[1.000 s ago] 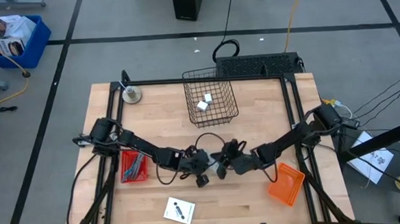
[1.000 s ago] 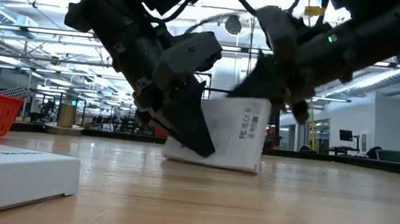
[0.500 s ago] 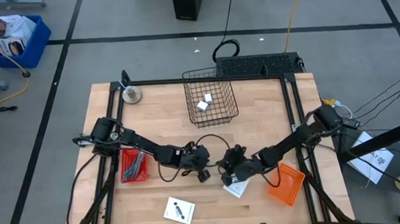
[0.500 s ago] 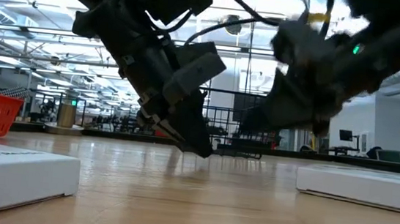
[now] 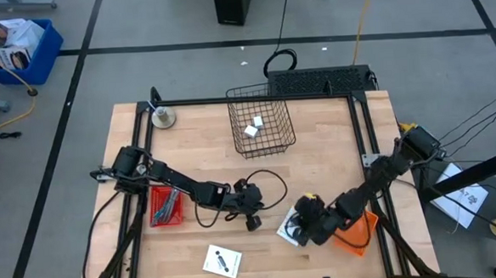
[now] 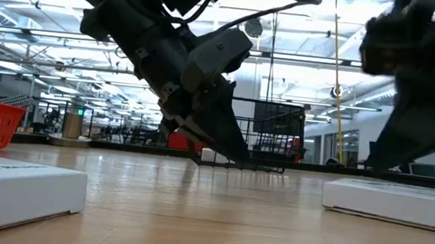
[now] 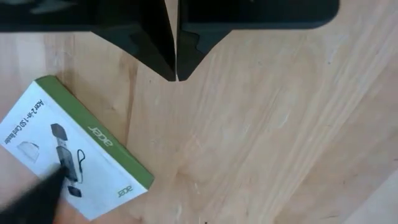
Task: Pick and place items into bin
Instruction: Put the right card reader box into the orange basket
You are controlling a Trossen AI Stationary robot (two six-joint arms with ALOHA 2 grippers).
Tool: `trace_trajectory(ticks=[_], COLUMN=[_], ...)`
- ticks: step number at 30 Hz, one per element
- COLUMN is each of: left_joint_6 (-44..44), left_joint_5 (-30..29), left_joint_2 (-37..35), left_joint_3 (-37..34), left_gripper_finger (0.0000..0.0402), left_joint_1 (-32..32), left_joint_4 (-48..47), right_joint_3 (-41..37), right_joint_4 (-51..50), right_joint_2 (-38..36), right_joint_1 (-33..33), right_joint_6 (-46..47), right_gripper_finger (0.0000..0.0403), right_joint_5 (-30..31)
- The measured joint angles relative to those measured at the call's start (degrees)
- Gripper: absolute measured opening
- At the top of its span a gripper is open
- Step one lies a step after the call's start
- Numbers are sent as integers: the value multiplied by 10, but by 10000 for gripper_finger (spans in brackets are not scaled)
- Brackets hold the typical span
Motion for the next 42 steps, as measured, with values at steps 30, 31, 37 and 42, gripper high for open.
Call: trace_trajectory(ticks=[30,31,37,42], left_joint_6=[0,-1,-19,19], left_joint_5=[-96,-97,-71,-67], left_joint_2=[-1,-1,-1,-8], left_joint_3=[1,1,1,0], left_gripper_finger=[4,5,13,5], left_joint_1=[0,0,11,2], left_joint_4=[-50,-51,-51,-8], right_joint_3=[1,1,1,3], right_joint_4=[118,101,60,71], right_joint_2=[3,3,41,82], right_joint_1=[-120,-113,-98,-119], right_joint_6=[-190,-168,-67,-64], right_gripper_finger=[0,0,0,0], right_joint_5=[-32,-30,-24,-42])
